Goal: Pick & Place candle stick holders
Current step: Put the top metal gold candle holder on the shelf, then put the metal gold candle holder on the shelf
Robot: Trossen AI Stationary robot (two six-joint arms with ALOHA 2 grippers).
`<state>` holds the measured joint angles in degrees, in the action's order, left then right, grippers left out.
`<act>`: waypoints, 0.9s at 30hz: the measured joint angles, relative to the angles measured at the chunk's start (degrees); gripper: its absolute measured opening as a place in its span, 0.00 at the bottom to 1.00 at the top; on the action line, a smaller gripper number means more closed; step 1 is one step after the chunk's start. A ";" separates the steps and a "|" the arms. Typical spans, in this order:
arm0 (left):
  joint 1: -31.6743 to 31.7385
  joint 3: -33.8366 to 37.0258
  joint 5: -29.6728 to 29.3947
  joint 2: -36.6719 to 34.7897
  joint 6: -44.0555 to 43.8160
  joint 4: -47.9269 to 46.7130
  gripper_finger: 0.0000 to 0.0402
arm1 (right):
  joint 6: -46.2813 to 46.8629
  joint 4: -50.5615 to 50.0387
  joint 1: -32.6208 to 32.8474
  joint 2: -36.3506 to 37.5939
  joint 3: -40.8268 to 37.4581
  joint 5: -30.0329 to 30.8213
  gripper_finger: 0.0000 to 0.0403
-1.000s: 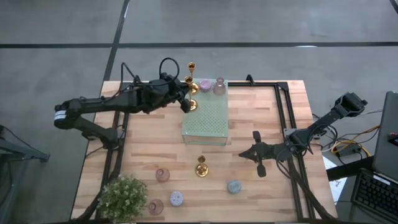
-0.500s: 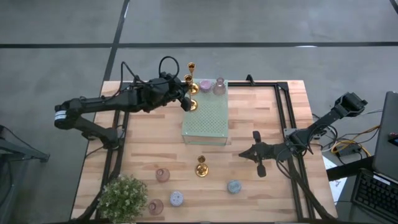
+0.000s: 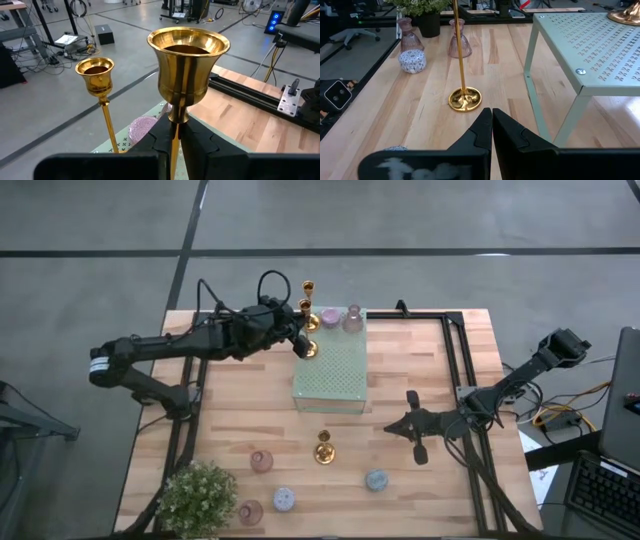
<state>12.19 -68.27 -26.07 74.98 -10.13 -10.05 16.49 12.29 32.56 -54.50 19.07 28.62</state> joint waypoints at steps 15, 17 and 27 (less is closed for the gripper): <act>-0.26 0.17 1.67 -0.36 -0.29 -2.28 0.32 | 0.05 -0.04 0.03 -0.02 -0.17 -0.04 0.02; -0.37 0.17 2.24 -0.92 -0.53 -3.57 0.35 | 0.04 -0.04 0.07 0.00 -0.20 -0.04 0.02; -0.53 0.17 7.64 -5.03 -0.17 -11.13 0.44 | 0.24 -0.02 0.07 0.00 -0.42 -0.04 0.02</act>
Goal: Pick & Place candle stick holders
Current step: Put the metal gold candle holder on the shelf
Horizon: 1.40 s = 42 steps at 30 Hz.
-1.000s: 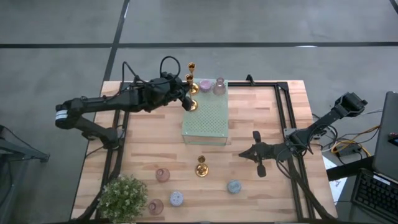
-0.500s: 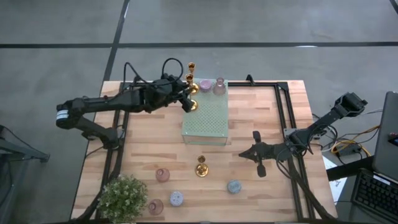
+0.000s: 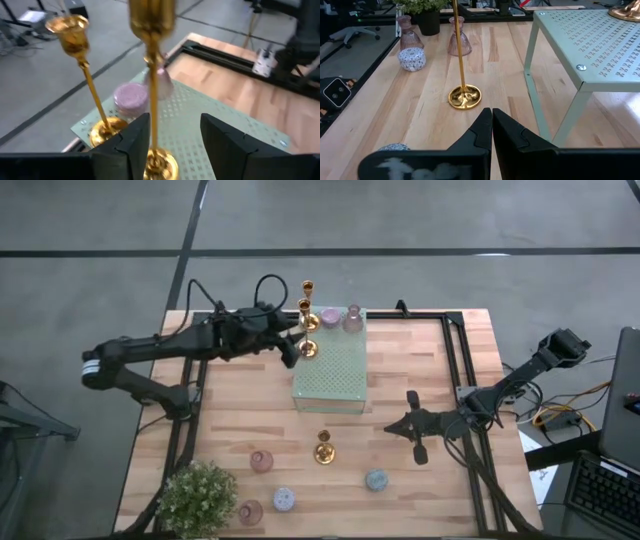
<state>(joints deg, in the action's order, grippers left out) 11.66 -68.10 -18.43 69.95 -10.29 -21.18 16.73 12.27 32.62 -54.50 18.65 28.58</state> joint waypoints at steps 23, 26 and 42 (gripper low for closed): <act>-18.18 1.81 2.32 -2.49 1.39 -6.81 0.45 | 0.46 0.01 -0.02 -0.02 -0.02 0.00 0.02; -20.98 1.81 1.46 -2.40 1.37 -6.81 0.45 | 0.46 0.02 -0.02 0.00 -0.02 0.00 0.02; -31.96 1.84 -2.61 0.70 -0.16 -5.87 0.45 | 0.46 0.03 -0.07 -0.02 -0.02 0.00 0.02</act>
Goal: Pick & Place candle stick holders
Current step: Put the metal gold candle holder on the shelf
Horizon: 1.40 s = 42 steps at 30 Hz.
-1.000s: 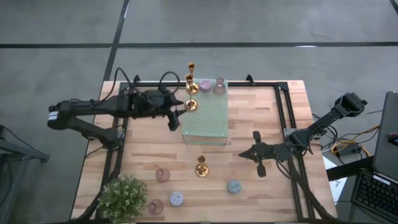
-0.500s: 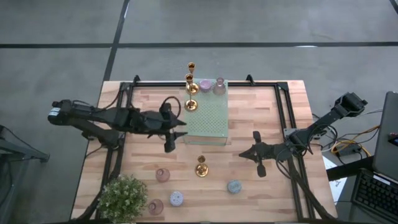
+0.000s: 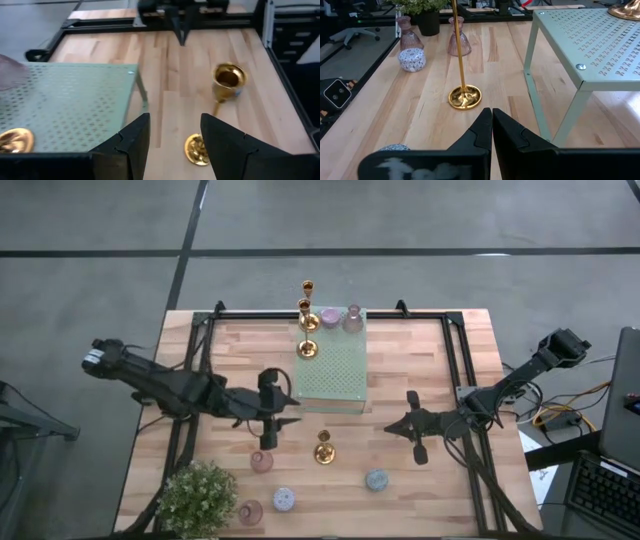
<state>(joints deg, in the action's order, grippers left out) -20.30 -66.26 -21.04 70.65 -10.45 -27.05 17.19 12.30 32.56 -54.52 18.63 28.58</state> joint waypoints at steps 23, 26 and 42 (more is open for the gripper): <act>-6.90 0.11 -0.79 15.39 -4.60 8.58 0.45 | 0.39 0.30 0.07 0.02 0.04 0.02 0.02; -6.79 0.11 -2.36 16.84 -4.60 10.16 0.45 | 0.41 0.30 0.07 0.02 0.04 0.02 0.02; -6.58 0.11 -8.72 20.39 -4.27 20.10 0.44 | 0.37 0.28 0.04 0.00 0.07 0.02 0.02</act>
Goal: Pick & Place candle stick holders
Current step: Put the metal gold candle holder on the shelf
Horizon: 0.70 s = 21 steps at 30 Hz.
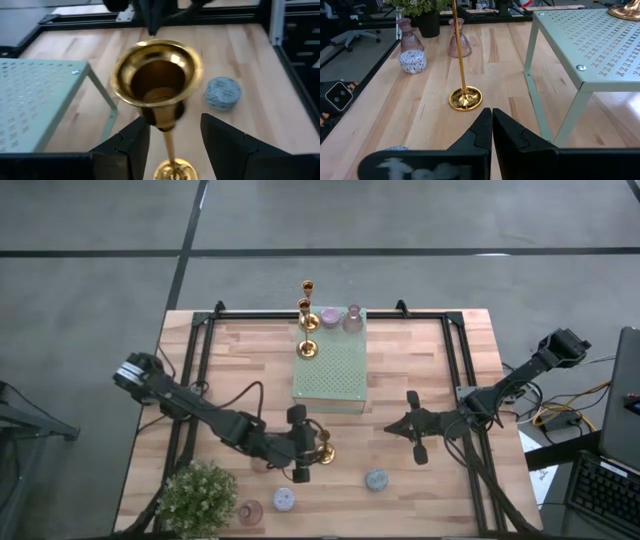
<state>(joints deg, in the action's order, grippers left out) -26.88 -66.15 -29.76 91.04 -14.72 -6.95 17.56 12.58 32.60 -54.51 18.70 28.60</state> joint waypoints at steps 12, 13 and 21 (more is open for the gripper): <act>0.17 0.00 -2.66 0.97 1.46 0.61 0.33 | 0.00 -0.04 0.00 0.01 0.00 0.00 0.02; 0.16 0.00 -2.67 0.97 1.74 0.90 0.31 | 0.00 -0.07 0.00 0.01 0.00 0.00 0.02; 0.15 -0.02 -2.37 0.83 2.90 1.38 0.09 | 0.00 -0.09 -0.04 0.00 0.00 0.00 0.02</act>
<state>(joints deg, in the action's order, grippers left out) -26.73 -66.17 -32.13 91.87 -11.82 -5.57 17.56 12.49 32.56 -54.52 18.70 28.60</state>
